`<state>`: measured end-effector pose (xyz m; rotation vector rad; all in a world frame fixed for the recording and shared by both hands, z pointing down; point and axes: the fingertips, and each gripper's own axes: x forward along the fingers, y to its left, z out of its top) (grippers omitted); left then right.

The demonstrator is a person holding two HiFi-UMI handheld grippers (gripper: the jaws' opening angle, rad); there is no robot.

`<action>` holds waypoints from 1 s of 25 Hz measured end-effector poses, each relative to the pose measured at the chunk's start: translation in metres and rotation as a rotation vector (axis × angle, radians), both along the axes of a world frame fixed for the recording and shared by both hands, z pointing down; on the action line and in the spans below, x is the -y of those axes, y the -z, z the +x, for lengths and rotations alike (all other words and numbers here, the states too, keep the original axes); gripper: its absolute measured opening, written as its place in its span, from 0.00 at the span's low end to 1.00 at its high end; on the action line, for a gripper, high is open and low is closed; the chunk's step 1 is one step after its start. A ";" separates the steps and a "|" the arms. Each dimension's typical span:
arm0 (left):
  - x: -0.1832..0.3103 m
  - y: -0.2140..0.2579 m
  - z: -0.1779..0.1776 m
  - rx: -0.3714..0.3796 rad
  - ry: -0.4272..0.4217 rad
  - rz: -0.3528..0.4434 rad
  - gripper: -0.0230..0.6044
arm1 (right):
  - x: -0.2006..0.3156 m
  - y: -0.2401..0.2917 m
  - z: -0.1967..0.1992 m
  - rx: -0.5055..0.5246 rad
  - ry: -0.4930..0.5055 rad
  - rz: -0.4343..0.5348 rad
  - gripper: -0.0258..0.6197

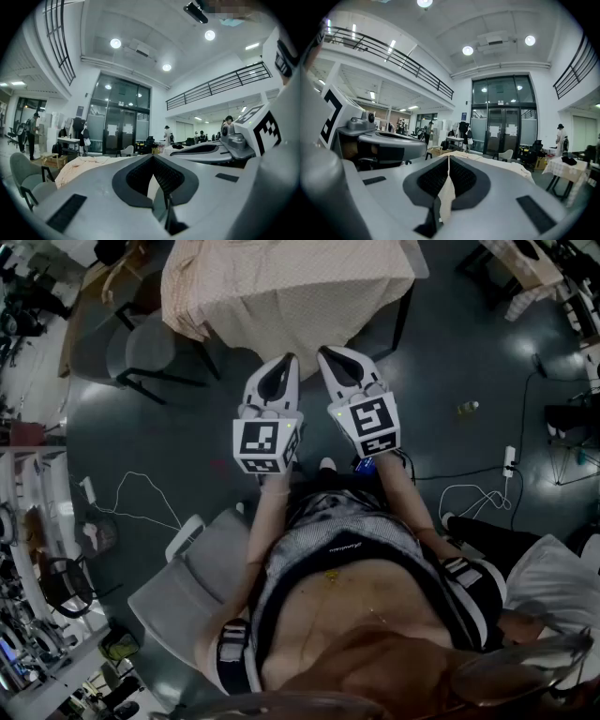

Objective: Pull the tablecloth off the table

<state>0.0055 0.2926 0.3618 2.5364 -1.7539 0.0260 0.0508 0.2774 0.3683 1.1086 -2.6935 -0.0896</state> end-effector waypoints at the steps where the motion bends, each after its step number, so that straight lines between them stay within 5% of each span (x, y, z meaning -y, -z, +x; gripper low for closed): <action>1: 0.001 -0.001 0.002 -0.001 0.001 0.002 0.05 | 0.001 -0.001 0.001 -0.001 -0.001 0.002 0.14; 12: 0.024 -0.012 0.007 -0.005 -0.086 -0.030 0.05 | 0.030 -0.004 0.014 0.071 -0.032 -0.017 0.14; 25: 0.141 -0.026 -0.036 -0.055 -0.138 -0.038 0.05 | 0.132 -0.009 -0.034 0.044 -0.068 -0.013 0.14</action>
